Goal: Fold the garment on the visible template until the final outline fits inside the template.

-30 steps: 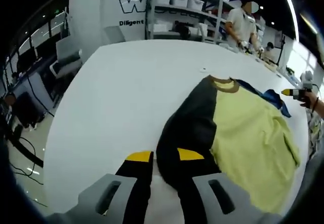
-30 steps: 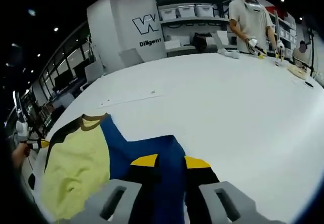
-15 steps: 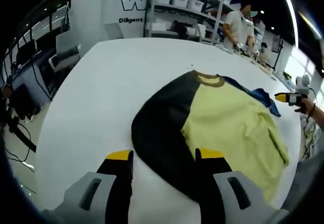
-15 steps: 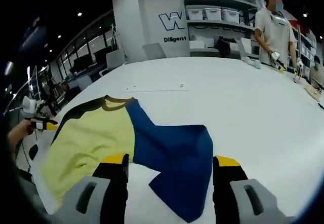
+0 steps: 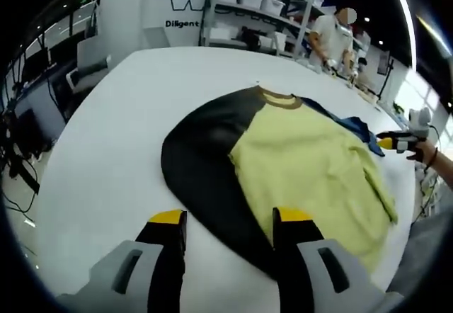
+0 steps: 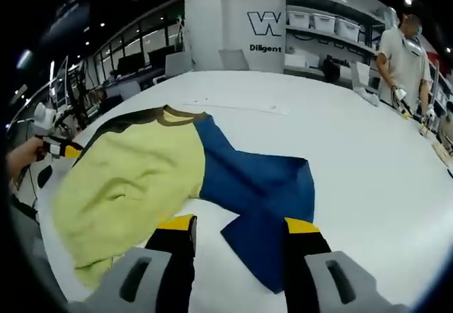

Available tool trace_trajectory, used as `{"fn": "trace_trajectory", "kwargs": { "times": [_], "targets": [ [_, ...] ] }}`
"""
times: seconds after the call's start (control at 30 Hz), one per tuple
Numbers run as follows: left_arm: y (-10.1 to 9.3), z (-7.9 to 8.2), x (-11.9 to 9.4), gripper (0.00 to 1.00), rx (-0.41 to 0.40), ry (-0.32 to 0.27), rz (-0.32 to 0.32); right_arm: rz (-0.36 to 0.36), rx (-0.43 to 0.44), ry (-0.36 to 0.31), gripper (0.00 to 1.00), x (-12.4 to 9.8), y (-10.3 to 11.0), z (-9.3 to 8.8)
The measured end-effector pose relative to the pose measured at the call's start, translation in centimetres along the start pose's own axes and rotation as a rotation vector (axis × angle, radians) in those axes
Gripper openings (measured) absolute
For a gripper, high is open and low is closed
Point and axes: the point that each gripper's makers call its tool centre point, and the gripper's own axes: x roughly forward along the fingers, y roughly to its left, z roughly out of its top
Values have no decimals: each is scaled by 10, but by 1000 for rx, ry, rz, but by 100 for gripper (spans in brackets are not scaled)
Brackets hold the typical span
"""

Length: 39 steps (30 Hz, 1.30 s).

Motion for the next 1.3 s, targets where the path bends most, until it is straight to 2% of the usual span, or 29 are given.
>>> {"fn": "trace_trajectory", "kwargs": {
  "times": [0.13, 0.17, 0.23, 0.3, 0.37, 0.47, 0.6, 0.77, 0.9, 1.07, 1.13, 1.3],
  "targets": [
    [-4, -7, 3, 43, 40, 19, 7, -16, -9, 24, 33, 2, -3, -6],
    [-3, -5, 3, 43, 55, 6, 15, -18, -15, 25, 28, 3, -4, -7],
    [-3, -6, 3, 42, 48, 13, 16, -19, -9, 61, 14, 3, -4, -13],
    [-4, -8, 2, 39, 55, 15, 28, -32, -28, 72, 5, 3, -7, -17],
    [-4, -9, 2, 37, 66, 17, 38, -34, -23, 89, 5, 4, -8, -22],
    [-2, -11, 2, 34, 93, 20, 67, -34, -17, 111, 10, 5, -8, -27],
    [-1, -10, 2, 31, 87, 7, 90, -29, -23, 108, 12, 7, -5, -28],
    [-3, -10, 2, 28, 84, -1, 106, -49, -61, 113, 8, 9, -9, -26],
    [-7, -9, 2, 18, 72, -8, 98, -83, -81, 108, 0, 9, -15, -26],
    [-10, -10, 3, 10, 60, -18, 82, -91, -68, 112, 0, 9, -16, -25],
    [-7, -14, 2, 3, 44, -8, 97, -91, -62, 115, 0, 9, -16, -25],
    [-9, -13, 2, 2, 20, -22, 82, -94, -29, 106, 0, 5, -19, -21]
  ]
}}
